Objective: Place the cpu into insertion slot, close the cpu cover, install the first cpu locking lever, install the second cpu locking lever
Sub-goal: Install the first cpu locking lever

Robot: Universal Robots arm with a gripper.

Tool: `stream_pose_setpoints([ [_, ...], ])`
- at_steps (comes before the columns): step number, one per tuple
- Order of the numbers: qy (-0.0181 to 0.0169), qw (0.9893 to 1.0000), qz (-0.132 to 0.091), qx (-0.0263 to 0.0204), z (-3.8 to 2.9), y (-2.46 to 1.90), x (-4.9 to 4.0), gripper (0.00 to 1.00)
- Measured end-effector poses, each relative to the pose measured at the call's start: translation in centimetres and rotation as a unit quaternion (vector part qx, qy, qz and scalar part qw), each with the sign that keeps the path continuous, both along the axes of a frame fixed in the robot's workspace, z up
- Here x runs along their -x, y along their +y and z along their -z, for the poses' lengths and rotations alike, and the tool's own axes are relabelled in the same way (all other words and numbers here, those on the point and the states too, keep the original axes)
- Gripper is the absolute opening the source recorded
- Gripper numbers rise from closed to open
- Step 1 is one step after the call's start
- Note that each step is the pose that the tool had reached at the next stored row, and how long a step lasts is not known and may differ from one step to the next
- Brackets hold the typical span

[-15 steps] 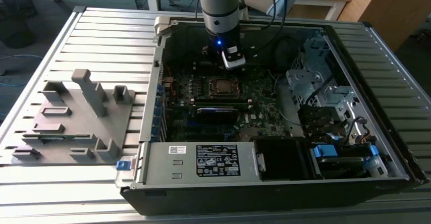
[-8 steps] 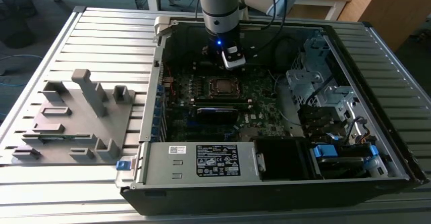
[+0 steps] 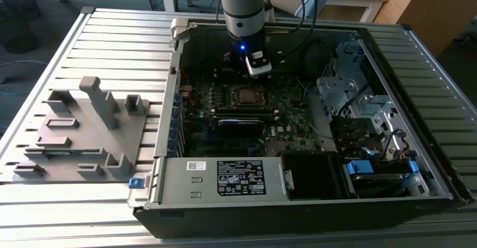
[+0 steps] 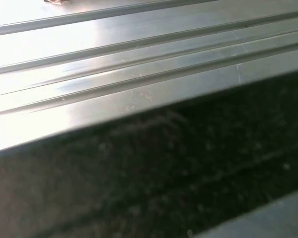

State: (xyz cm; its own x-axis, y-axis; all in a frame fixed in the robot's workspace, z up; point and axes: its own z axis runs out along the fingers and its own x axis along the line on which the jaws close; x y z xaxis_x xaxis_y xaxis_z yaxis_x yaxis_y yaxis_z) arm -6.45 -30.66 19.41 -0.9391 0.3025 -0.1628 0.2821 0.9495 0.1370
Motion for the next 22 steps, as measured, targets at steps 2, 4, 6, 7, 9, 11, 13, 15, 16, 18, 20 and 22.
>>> stream_pose_setpoints([
  [2, 0.0, 1.0, 0.0, -0.0001, 0.01, 0.01, 0.0, 0.1],
  [4, 0.0, 1.0, 0.0, 0.0, 0.0, 0.01, 0.0, 0.1],
  [6, 0.0, 1.0, 0.0, 0.0, 0.0, 0.01, 0.0, 0.1],
  [7, 0.0, 1.0, 0.0, 0.0, 0.0, 0.02, 0.0, 0.1],
  [9, 0.0, 1.0, 0.0, 0.0001, 0.05, 0.02, 0.0, 0.1],
  [11, 0.0001, 1.0, 0.0, 0.0001, 0.13, 0.01, 0.01, 0.1],
  [13, 0.0001, 1.0, 0.0, 0.0001, 0.17, 0.0, 0.01, 0.1],
  [15, 0.0001, 1.0, 0.0, -0.0001, 0.19, 0.01, 0.01, 0.1],
  [16, 0.0, 1.0, 0.0, -0.0004, 0.2, 0.02, 0.01, 0.1],
  [18, 0.0, 1.0, 0.0, -0.0008, 0.2, 0.02, 0.01, 0.1],
  [20, -0.0001, 1.0, 0.0, -0.0011, 0.21, 0.02, 0.0, 0.1],
  [22, 0.0, 1.0, 0.0, -0.0012, 0.21, 0.02, 0.0, 0.1],
])
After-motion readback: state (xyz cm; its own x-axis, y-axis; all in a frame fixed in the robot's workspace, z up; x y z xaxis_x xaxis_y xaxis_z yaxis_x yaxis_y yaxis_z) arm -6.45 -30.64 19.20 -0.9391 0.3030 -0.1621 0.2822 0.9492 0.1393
